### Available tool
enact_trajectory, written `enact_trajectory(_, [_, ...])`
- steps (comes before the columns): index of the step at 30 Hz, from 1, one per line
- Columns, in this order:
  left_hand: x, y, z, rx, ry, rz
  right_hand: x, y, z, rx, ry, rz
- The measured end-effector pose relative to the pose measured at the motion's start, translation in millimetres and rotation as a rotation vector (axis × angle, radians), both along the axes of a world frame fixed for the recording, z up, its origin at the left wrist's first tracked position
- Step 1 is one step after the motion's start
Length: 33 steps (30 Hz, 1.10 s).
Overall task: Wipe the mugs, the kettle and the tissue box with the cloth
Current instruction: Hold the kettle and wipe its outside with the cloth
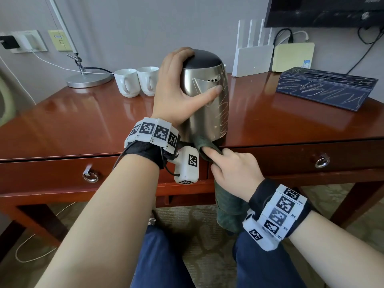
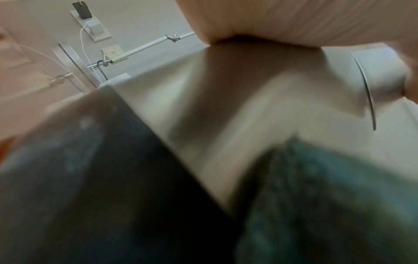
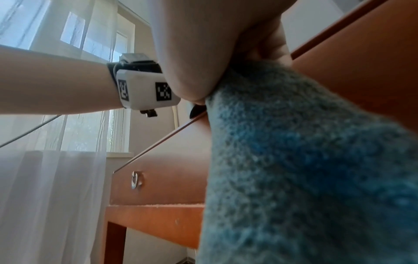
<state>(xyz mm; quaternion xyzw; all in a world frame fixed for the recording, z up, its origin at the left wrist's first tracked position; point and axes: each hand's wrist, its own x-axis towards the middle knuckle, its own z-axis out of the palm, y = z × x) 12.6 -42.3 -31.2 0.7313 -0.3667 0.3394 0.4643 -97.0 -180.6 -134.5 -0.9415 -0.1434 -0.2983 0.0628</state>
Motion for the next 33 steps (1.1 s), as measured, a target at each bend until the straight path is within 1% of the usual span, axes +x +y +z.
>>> enact_trajectory(5, [0, 1, 1, 0.002, -0.005, 0.001, 7, -4, 13, 0.074, -0.083, -0.057])
enact_trajectory(9, [-1, 1, 0, -0.008, 0.001, -0.003, 2, -10, -1, 0.133, -0.037, -0.125])
enact_trajectory(12, [0, 1, 0, -0.018, 0.015, -0.010, -4, -15, -17, 0.187, 0.017, -0.138])
enact_trajectory(14, [0, 1, 0, -0.017, 0.013, -0.008, -7, -16, -23, 0.177, 0.036, -0.123])
enact_trajectory(17, [-1, 0, -1, -0.014, 0.009, -0.002, -8, -13, -25, 0.150, 0.019, -0.095])
enact_trajectory(21, [-1, 0, -2, -0.015, 0.010, -0.001, -5, -8, -19, 0.103, -0.010, -0.048])
enact_trajectory(25, [-1, 0, -1, -0.016, -0.001, -0.003, -4, -13, -12, 0.068, -0.025, -0.050])
enact_trajectory(30, [-1, 0, -1, -0.019, -0.011, -0.006, -7, -21, -14, 0.113, -0.001, -0.090])
enact_trajectory(33, [-1, 0, -1, -0.016, -0.009, -0.003, -9, -17, -19, 0.153, 0.001, -0.073])
